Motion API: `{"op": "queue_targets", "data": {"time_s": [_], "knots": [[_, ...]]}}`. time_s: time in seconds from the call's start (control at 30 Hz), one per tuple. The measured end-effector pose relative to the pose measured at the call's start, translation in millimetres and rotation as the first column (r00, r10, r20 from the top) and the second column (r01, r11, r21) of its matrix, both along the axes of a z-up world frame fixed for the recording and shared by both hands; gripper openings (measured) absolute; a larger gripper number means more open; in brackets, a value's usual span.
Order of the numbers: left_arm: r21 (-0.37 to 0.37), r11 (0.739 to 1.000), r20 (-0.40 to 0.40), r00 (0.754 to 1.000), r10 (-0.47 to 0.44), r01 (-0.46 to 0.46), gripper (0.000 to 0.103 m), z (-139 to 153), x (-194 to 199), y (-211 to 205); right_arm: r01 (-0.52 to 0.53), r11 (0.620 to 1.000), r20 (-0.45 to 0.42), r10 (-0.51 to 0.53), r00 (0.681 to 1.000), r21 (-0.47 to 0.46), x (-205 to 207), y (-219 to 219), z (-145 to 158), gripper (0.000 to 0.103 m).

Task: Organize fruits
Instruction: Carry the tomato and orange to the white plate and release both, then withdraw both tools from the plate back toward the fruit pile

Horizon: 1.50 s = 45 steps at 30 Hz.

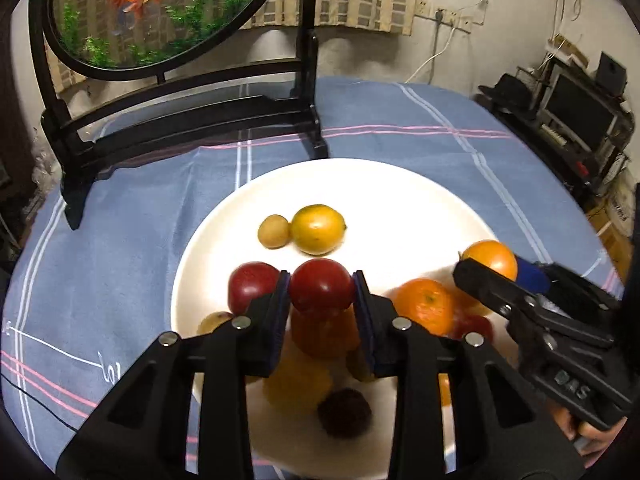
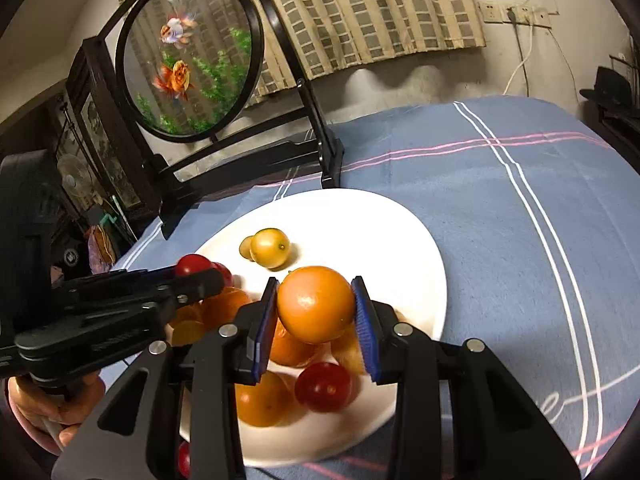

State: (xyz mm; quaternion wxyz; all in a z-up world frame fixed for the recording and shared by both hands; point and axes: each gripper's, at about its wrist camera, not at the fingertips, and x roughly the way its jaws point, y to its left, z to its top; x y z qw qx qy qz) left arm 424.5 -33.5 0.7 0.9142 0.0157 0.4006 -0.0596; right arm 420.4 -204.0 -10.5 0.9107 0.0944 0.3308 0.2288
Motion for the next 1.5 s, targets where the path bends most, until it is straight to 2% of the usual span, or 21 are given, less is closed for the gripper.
{"op": "queue_targets", "data": {"time_s": [0.03, 0.07, 0.13, 0.27, 0.37, 0.5, 0.7, 0.87, 1.07, 1.17, 1.37, 1.5], "knots": [[0.008, 1.000, 0.013, 1.000, 0.006, -0.006, 0.059, 0.2, -1.5, 0.3, 0.003, 1.000, 0.004, -0.003, 1.000, -0.003, -1.0, 0.1, 0.6, 0.054], [0.013, 1.000, 0.028, 1.000, 0.012, -0.013, 0.064, 1.7, -4.3, 1.0, 0.009, 1.000, 0.010, -0.009, 1.000, 0.002, -3.0, -1.2, 2.1, 0.062], [0.021, 1.000, 0.060, 0.998, 0.006, -0.007, 0.069, 10.3, -15.9, 2.6, 0.003, 1.000, 0.019, -0.003, 1.000, 0.021, -7.2, -3.6, 7.4, 0.062], [0.031, 0.999, 0.131, 0.991, 0.032, -0.036, 0.091, 27.7, -52.2, 8.9, -0.001, 0.999, 0.016, 0.000, 1.000, 0.050, -20.6, -8.1, 19.5, 0.062], [0.065, 0.997, 0.200, 0.979, 0.029, -0.043, 0.099, 36.0, -88.3, 14.7, 0.003, 0.998, 0.004, -0.003, 1.000, 0.057, -34.5, -9.0, 23.0, 0.062], [0.081, 0.994, 0.234, 0.971, 0.048, -0.069, 0.100, 33.6, -134.3, 29.4, 0.004, 1.000, -0.008, -0.004, 1.000, -0.003, -64.0, -2.1, 23.0, 0.062], [0.010, 0.991, 0.243, 0.962, 0.127, -0.133, 0.100, 8.6, -182.0, 65.6, -0.027, 0.989, 0.018, 0.030, 0.999, -0.149, -117.7, 19.8, 14.2, 0.062], [-0.025, 0.990, 0.181, 0.974, 0.139, -0.137, 0.100, -1.8, -190.7, 78.3, -0.087, 0.970, 0.028, 0.096, 0.995, -0.228, -151.0, 33.9, 4.4, 0.062], [0.070, 0.986, 0.226, 0.965, 0.134, -0.153, 0.100, -1.3, -202.1, 69.1, -0.132, 0.965, 0.010, 0.138, 0.990, -0.228, -162.4, 37.5, 1.4, 0.062], [0.086, 0.984, 0.230, 0.964, 0.131, -0.154, 0.100, -0.1, -202.0, 70.8, -0.134, 0.963, -0.005, 0.137, 0.991, -0.234, -160.4, 37.2, 0.5, 0.062], [0.072, 0.979, 0.225, 0.959, 0.171, -0.191, 0.100, 2.6, -200.0, 86.1, -0.233, 0.931, -0.025, 0.236, 0.972, -0.281, -167.1, 37.8, 2.7, 0.062], [0.021, 0.976, 0.184, 0.961, 0.208, -0.215, 0.100, 3.1, -196.2, 96.9, -0.310, 0.901, -0.052, 0.310, 0.949, -0.303, -175.9, 42.1, -3.4, 0.062]]}}
